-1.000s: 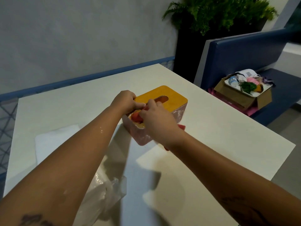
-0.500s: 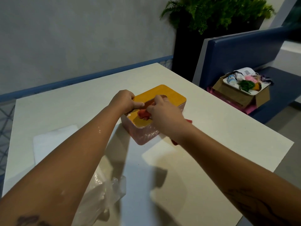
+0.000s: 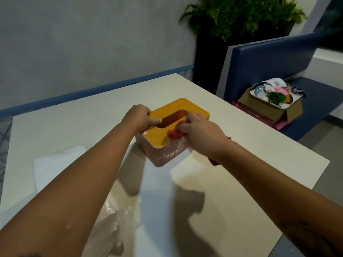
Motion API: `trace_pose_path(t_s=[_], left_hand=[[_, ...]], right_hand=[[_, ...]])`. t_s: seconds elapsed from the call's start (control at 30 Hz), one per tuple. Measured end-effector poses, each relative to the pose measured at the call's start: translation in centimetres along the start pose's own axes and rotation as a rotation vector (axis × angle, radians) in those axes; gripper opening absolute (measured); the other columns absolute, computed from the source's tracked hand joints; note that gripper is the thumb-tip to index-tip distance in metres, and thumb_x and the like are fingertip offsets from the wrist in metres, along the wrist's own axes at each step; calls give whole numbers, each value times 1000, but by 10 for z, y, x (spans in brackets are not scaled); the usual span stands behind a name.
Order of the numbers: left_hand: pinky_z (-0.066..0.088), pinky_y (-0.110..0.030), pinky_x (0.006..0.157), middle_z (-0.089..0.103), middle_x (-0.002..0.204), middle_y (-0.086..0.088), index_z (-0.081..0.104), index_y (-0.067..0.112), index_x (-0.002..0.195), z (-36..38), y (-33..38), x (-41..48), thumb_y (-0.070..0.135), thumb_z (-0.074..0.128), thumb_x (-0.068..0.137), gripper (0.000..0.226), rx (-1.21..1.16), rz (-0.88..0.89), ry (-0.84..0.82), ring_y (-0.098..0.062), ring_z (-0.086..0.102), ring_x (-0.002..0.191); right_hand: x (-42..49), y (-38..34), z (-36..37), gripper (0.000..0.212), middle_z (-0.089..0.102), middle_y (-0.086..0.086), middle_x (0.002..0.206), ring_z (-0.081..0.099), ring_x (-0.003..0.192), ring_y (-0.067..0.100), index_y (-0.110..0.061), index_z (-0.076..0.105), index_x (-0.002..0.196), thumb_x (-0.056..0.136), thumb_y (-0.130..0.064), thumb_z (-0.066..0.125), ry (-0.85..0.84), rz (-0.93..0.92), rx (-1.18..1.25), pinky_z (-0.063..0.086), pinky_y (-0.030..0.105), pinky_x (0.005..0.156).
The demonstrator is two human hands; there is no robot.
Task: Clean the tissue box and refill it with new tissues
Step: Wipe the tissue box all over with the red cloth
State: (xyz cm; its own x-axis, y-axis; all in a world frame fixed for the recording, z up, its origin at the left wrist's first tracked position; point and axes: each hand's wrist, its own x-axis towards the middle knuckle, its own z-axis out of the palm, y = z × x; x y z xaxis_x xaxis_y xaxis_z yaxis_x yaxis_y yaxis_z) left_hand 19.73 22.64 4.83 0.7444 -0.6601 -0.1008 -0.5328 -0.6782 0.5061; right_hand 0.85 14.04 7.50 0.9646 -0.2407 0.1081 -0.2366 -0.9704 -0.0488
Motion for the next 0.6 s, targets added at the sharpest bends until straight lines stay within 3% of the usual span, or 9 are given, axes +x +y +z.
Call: trace_pose_path(t_s=[0.13,0.2,0.37,0.47,0.6], left_hand=[[52,-34,74,66,96,-15,64,6,105,1,1,1,49,65,79,51,20,-15,-6,-29,63,82],[50,-34,71,66,94,-15,64,5,103,0,1,1,49,65,79,50,13,-20,-9,-29,63,82],[44,-34,65,62,82,-16,64,4,88,-1,0,0,44,67,78,42,3,-9,-14,-27,59,73],[48,-36,68,65,87,-18,66,3,92,-1,0,0,42,68,78,42,-10,-12,-14,-29,62,78],[45,-32,61,65,84,-17,65,3,91,-3,1,-2,43,67,78,42,-26,4,-35,-28,61,73]], right_hand=[[10,-2,2,31,36,4,103,42,106,26,-24,58,123,94,-19,51,28,184,7,39,33,72],[11,-20,3,33,38,6,110,40,108,27,-20,58,124,92,-18,53,27,203,14,43,35,75],[1,-64,13,33,39,10,123,41,109,27,-16,60,119,93,-30,48,74,-3,37,38,33,69],[-1,-60,13,30,36,9,131,41,111,26,-19,61,120,94,-30,49,63,-135,14,40,32,69],[5,-25,2,36,41,5,120,42,109,24,-27,53,130,94,-28,48,-5,-148,-17,45,33,74]])
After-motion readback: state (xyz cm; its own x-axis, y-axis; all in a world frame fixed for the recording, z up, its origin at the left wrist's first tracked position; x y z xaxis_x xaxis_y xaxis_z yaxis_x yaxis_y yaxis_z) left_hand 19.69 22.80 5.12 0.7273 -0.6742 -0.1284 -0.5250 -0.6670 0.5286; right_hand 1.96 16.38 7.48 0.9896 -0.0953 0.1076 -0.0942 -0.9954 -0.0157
